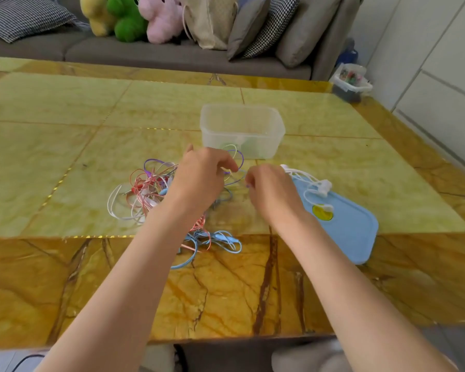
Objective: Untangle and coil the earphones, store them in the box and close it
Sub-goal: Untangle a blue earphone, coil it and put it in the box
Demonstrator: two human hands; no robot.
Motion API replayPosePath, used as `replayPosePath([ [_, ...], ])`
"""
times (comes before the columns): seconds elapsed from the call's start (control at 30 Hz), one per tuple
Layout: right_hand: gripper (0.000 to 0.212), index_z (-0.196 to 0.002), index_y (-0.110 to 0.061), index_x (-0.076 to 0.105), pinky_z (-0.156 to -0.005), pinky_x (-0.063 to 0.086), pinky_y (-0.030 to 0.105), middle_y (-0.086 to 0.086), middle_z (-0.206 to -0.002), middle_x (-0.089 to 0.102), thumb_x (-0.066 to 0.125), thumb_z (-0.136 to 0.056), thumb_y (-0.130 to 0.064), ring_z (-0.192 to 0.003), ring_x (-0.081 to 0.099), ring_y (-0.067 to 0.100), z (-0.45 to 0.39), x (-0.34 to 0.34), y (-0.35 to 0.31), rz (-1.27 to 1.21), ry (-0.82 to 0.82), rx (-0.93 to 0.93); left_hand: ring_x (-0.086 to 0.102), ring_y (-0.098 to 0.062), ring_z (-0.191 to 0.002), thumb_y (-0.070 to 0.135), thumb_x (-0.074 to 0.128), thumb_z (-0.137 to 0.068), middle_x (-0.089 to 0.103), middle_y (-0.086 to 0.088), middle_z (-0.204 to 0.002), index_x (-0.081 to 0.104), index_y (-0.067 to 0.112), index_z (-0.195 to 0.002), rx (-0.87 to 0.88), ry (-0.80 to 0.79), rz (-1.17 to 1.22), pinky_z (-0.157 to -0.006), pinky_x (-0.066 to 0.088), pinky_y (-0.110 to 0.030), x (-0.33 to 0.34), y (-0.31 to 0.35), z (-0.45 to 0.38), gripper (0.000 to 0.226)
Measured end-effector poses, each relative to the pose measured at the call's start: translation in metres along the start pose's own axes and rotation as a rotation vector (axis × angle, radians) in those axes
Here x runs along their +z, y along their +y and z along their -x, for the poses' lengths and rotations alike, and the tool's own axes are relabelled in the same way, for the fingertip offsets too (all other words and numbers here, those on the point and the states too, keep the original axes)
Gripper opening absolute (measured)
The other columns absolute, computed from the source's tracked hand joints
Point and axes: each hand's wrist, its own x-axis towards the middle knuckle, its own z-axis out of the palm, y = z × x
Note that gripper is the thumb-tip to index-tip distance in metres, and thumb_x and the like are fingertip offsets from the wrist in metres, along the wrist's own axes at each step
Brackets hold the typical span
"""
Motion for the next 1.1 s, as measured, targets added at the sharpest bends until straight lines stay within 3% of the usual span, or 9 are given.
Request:
replayPosePath([
  [0.07,0.015,-0.098,-0.007,0.067,-0.078,0.049,0.034,0.012,-0.100,0.067,0.062,-0.085,-0.013,-0.095,0.061,0.031,0.006,-0.017,-0.001,-0.080,0.034,-0.014,0.062,-0.027,-0.098,-0.013,0.043,-0.082,0.072,-0.009,-0.099,0.073,0.009,-0.097,0.030,0.024,0.016,-0.104,0.034,-0.039,-0.001,0.003,0.001,0.040],
  [0.17,0.025,-0.083,-0.008,0.070,-0.073,0.048,0.031,0.009,-0.085,0.071,0.075,-0.076,-0.032,-0.079,0.063,0.020,0.029,-0.032,-0.017,-0.318,-0.343,-0.123,0.063,-0.025,-0.101,-0.010,0.042,-0.085,0.072,-0.007,-0.101,0.073,0.009,-0.096,0.007,0.041,0.082,-0.091,0.043,-0.031,-0.001,0.008,0.000,0.038],
  [0.23,0.026,-0.080,-0.001,0.070,-0.071,0.049,0.032,0.012,-0.081,0.071,0.074,-0.076,-0.027,-0.075,0.063,0.024,0.037,-0.024,-0.023,-0.197,-0.487,-0.238,0.063,-0.022,-0.100,-0.009,0.043,-0.085,0.072,-0.005,-0.100,0.073,0.011,-0.095,-0.029,-0.010,0.127,-0.085,0.046,-0.026,0.000,0.011,0.002,0.038],
  [0.33,0.012,-0.068,-0.010,0.067,-0.058,0.042,0.024,0.004,-0.065,0.063,0.071,-0.079,-0.013,-0.062,0.056,0.015,0.024,-0.029,-0.007,-0.334,-0.347,-0.166,0.063,-0.017,-0.089,-0.005,0.046,-0.086,0.071,-0.004,-0.093,0.072,0.012,-0.097,-0.014,-0.116,0.180,-0.069,0.040,-0.014,0.004,0.017,0.008,0.034],
  [0.5,0.015,-0.074,-0.010,0.062,-0.039,0.034,0.016,-0.001,-0.056,0.063,0.059,-0.088,-0.004,-0.041,0.053,0.008,0.016,-0.062,0.033,-1.066,0.045,0.120,0.067,-0.012,-0.078,0.016,0.049,-0.095,0.069,0.002,-0.090,0.060,0.023,-0.116,-0.030,-0.311,0.332,-0.054,0.041,-0.011,0.011,0.023,0.009,0.025],
  [0.7,0.012,-0.078,-0.011,0.060,-0.037,0.028,0.017,0.001,-0.057,0.052,0.057,-0.090,-0.008,-0.038,0.040,0.006,0.016,-0.076,0.045,-1.182,0.232,0.171,0.048,-0.016,-0.066,0.005,0.054,-0.088,0.064,-0.013,-0.078,0.065,0.029,-0.098,-0.050,-0.299,0.460,-0.068,0.041,-0.027,0.018,0.029,0.001,0.028],
  [0.87,0.007,-0.083,-0.012,0.063,-0.038,0.031,0.017,-0.003,-0.057,0.056,0.059,-0.090,-0.011,-0.041,0.043,0.007,0.020,-0.081,0.056,-1.202,0.147,0.161,0.062,-0.004,-0.084,0.002,0.054,-0.089,0.069,0.006,-0.094,0.065,0.028,-0.099,-0.151,-0.302,0.778,-0.079,0.045,-0.014,0.011,0.043,-0.002,0.030],
  [0.97,0.007,-0.087,-0.011,0.064,-0.040,0.034,0.017,-0.001,-0.062,0.062,0.059,-0.089,-0.008,-0.046,0.047,0.009,0.023,-0.080,0.057,-1.283,0.034,0.143,0.066,-0.003,-0.076,0.003,0.050,-0.092,0.070,0.005,-0.085,0.066,0.019,-0.101,-0.185,-0.280,0.993,-0.074,0.048,-0.012,0.008,0.049,-0.003,0.024],
  [1.1,0.012,-0.088,-0.010,0.063,-0.041,0.038,0.017,0.002,-0.067,0.066,0.057,-0.088,0.001,-0.048,0.053,0.009,0.025,-0.079,0.058,-1.366,0.017,0.166,0.058,0.001,-0.056,0.003,0.057,-0.089,0.068,0.011,-0.062,0.066,0.017,-0.090,-0.101,-0.258,0.800,-0.058,0.046,-0.010,0.012,0.052,0.001,0.017],
])
